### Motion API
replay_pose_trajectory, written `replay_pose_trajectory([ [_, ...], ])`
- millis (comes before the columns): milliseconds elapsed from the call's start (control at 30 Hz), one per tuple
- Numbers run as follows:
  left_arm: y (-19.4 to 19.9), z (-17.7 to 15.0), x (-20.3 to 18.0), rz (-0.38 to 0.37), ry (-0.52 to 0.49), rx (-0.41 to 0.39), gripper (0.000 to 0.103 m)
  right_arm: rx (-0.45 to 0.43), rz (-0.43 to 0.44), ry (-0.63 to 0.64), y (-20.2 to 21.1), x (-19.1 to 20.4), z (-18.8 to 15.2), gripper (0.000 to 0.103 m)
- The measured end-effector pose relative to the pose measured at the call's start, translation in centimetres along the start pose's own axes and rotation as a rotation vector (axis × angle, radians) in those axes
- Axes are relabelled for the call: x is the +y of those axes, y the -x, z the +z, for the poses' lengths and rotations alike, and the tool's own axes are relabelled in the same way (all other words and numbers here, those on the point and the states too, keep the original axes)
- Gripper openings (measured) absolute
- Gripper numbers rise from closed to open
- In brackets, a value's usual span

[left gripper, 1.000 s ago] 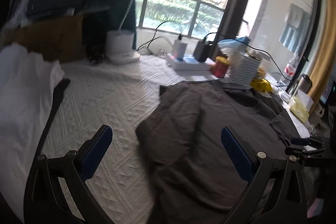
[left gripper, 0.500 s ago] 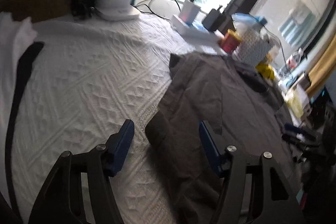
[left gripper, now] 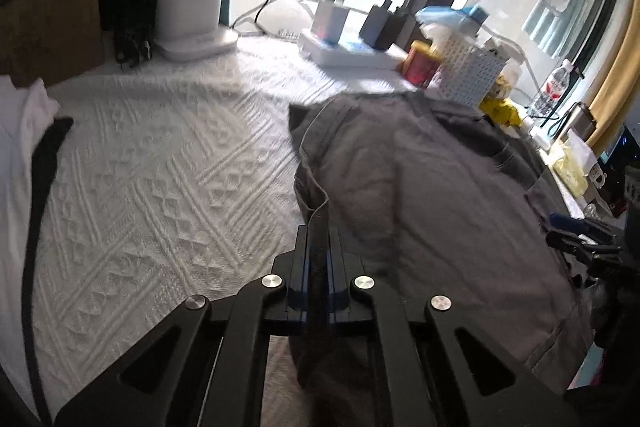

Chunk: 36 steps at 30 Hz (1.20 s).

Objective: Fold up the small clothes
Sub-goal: 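Fold that side inward over the shirt's middle with the left tool, release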

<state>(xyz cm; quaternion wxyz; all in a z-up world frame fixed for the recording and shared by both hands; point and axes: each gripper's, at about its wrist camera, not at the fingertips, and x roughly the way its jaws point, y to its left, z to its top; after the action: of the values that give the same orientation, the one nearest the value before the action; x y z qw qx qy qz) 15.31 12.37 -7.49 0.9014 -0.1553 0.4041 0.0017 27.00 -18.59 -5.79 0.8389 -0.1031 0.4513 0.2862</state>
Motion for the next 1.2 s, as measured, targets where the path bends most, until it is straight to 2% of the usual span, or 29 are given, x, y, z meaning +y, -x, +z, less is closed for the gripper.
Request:
replay_pose_trajectory([
  [133,1.1,0.6,-2.1,-0.011,-0.041,-0.039,0.005,-0.025,0.008,-0.017,1.0,-0.9,-0.7,0.066],
  [267,1.0,0.7,-4.4,-0.029,-0.09,-0.041,0.005,-0.049,0.016,-0.041,2.1,-2.1,-1.4,0.066],
  [500,-0.8,-0.3,-7.9,-0.047,-0.145,0.02,0.005,-0.091,0.016,-0.093,4.0,-4.9,-3.0,0.066],
  [800,-2.6,-1.9,-11.3,-0.031,-0.215,0.097,0.005,-0.118,0.015,-0.148,5.5,-7.7,-4.8,0.066],
  [1100,-3.6,-3.3,-12.9,0.027,-0.272,0.181,0.006,-0.129,0.012,-0.178,6.2,-9.2,-6.1,0.066],
  [1133,-3.4,-3.3,-13.0,0.031,-0.28,0.187,0.008,-0.13,0.011,-0.18,6.3,-9.2,-6.1,0.066],
  [1200,-3.2,-3.5,-13.2,0.019,-0.287,0.193,0.021,-0.133,0.01,-0.184,6.4,-9.4,-6.3,0.066],
])
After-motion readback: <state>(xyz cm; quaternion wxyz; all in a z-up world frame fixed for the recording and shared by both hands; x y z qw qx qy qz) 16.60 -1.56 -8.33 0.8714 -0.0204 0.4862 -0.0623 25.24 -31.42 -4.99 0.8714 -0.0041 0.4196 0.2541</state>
